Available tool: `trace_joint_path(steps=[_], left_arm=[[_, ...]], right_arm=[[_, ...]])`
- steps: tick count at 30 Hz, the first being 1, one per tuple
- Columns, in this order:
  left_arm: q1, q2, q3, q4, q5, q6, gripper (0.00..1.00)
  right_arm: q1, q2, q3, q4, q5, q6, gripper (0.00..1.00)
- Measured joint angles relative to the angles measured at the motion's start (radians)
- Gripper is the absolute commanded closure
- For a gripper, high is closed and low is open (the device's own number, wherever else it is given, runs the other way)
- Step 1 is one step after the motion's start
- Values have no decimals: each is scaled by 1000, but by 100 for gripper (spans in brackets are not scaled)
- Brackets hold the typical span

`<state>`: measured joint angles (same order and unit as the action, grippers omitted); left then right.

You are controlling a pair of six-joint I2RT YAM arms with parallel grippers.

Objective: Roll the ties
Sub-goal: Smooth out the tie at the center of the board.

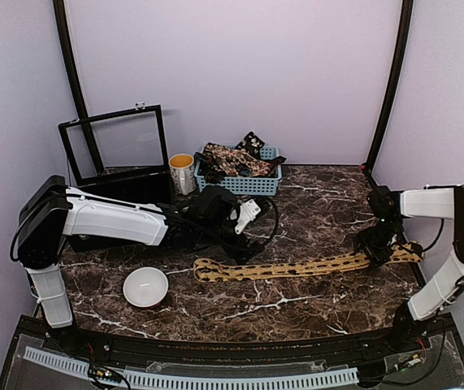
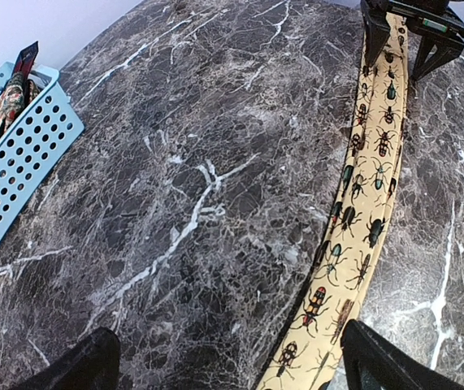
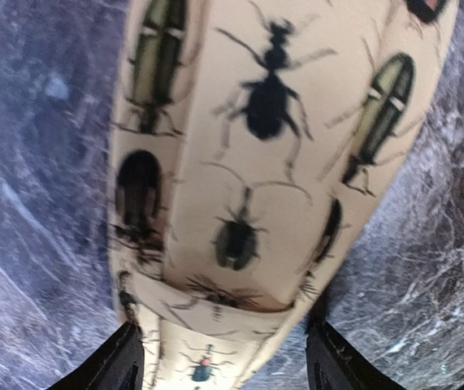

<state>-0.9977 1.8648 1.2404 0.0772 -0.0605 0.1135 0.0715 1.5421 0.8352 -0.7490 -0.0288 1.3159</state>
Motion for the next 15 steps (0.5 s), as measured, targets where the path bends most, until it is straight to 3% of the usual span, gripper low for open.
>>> trace_joint_path(steps=[10,15], left_arm=[[0,0,-1,0,-1,-22,3],[0,0,-1,0,-5,-22,3]], right_arm=[[0,71,71,28,5,-35,32],[0,94,90,7,4,-35,41]])
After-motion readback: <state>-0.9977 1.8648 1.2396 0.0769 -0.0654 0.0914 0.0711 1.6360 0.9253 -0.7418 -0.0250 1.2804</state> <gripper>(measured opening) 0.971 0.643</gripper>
